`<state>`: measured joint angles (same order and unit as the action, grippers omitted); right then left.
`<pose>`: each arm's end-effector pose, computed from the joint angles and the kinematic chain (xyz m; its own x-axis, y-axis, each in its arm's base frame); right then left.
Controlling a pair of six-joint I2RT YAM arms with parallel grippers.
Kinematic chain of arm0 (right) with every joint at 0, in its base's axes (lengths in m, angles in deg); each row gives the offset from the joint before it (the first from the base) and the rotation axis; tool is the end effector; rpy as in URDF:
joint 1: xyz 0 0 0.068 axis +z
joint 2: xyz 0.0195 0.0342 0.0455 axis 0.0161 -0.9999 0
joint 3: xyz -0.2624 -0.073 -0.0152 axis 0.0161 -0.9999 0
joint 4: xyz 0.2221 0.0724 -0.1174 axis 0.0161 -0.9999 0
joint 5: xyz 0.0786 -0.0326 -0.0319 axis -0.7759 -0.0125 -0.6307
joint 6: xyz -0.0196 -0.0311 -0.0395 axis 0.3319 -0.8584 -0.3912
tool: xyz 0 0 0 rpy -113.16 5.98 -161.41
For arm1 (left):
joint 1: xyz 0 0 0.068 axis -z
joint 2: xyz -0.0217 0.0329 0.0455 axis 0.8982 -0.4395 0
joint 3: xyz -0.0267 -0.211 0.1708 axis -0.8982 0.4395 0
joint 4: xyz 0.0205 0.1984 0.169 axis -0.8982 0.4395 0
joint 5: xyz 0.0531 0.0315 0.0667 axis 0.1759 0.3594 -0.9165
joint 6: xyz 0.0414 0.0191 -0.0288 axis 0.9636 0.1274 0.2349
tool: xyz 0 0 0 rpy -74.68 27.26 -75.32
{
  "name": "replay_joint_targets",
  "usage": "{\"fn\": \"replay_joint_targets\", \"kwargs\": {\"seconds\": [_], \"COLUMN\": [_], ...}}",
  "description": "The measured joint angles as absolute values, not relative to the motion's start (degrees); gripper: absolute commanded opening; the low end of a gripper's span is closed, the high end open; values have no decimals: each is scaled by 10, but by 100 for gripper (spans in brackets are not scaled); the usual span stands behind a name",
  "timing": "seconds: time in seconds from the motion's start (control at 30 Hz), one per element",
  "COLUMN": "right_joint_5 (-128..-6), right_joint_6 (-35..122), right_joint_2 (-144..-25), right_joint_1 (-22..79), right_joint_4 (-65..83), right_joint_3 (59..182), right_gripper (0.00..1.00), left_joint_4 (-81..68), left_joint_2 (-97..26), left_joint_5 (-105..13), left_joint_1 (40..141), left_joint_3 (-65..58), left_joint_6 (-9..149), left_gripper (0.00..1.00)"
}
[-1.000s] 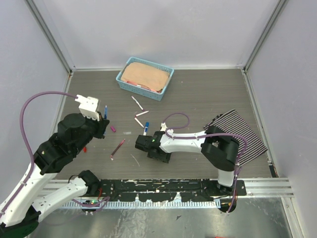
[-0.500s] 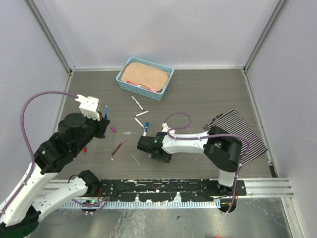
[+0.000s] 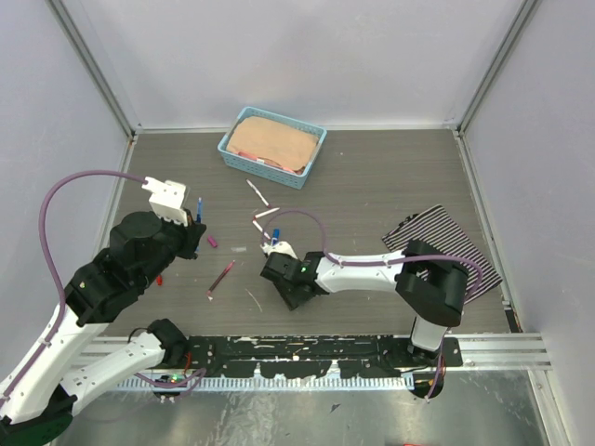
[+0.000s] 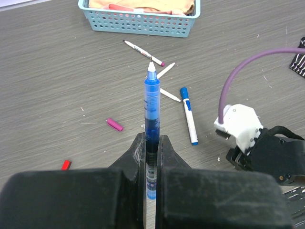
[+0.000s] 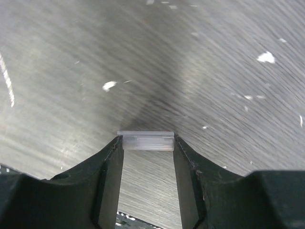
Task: Insert the pens into the pen caps
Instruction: Adjust the pen cap at the center of the board.
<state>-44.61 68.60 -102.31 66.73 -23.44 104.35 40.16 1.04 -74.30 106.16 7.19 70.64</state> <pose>0.1308 0.2939 0.1616 -0.7628 -0.5162 -0.3895 -0.5419 0.8389 -0.0506 0.0964 -0.0707 0.3870 -0.3544 0.0861 -0.9311 0.3342 0.9416 -0.0401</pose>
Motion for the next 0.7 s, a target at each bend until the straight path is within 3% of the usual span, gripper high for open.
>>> {"fn": "replay_joint_targets", "kwargs": {"seconds": [0.2, 0.3, 0.43, 0.7], "right_joint_5": [-521, -535, -537, -479], "right_joint_6": [528, 491, 474, 563], "right_joint_2": [-1036, -1048, -1052, -1016], "right_joint_1": [667, 667, 667, 669], "right_joint_4": [-221, -223, -224, -233], "right_joint_3": [1057, 1072, 1081, 1083], "right_gripper": [58, 71, 82, 79], "left_joint_4": [402, 402, 402, 402], "left_joint_2": [11, 10, 11, 11], "left_joint_5": [-743, -743, -746, -748], "left_joint_1": [1062, 1062, 1062, 1062], "left_joint_3": [72, 72, 72, 72], "left_joint_6": [706, 707, 708, 708], "left_gripper": [4, 4, 4, 4]}}
